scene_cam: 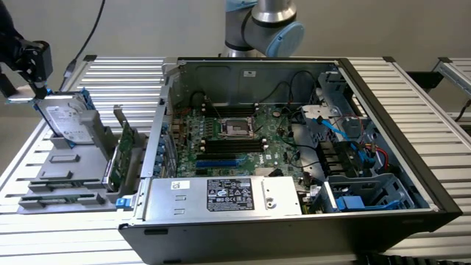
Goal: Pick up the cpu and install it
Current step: 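Pick up the cpu and move it towards the insertion slot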
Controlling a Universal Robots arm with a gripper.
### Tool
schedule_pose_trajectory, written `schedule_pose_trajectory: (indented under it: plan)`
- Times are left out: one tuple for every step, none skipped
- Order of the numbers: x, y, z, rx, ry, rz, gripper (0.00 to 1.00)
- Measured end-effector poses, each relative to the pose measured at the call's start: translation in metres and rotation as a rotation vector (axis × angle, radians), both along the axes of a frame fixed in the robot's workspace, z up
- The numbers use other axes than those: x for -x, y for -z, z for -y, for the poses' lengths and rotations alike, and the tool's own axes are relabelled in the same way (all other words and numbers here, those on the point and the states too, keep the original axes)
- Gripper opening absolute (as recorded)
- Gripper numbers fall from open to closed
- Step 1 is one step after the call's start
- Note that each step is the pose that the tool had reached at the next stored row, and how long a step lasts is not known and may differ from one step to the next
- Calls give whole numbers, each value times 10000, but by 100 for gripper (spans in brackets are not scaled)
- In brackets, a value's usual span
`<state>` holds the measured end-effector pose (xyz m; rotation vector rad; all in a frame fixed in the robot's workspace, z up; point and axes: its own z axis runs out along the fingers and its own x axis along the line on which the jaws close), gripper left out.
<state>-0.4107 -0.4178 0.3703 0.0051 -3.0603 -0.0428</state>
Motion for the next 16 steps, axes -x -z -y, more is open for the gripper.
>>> schedule_pose_trajectory:
  plan:
    - [-26,-32,-7,0,0,0,55]
    - [-54,-66,-15,0,0,-1,55]
    - [-84,-102,-24,0,0,0,55]
    - [-111,-137,-32,0,0,-1,55]
    - [-139,-173,-39,0,0,-1,55]
    - [-169,-207,-46,0,1,-1,55]
    - [-199,-237,-54,-1,1,0,55]
    - [-230,-264,-62,-1,0,0,55]
    - [-263,-288,-71,-1,0,0,55]
    - [-299,-308,-79,0,0,0,55]
    - [-335,-322,-89,0,0,0,55]
    - [-370,-334,-100,0,0,0,55]
    - [-404,-345,-111,-1,0,0,55]
    - [-435,-359,-122,-1,0,1,55]
    - [-468,-372,-130,0,0,0,55]
    - [-498,-383,-137,0,0,-1,55]
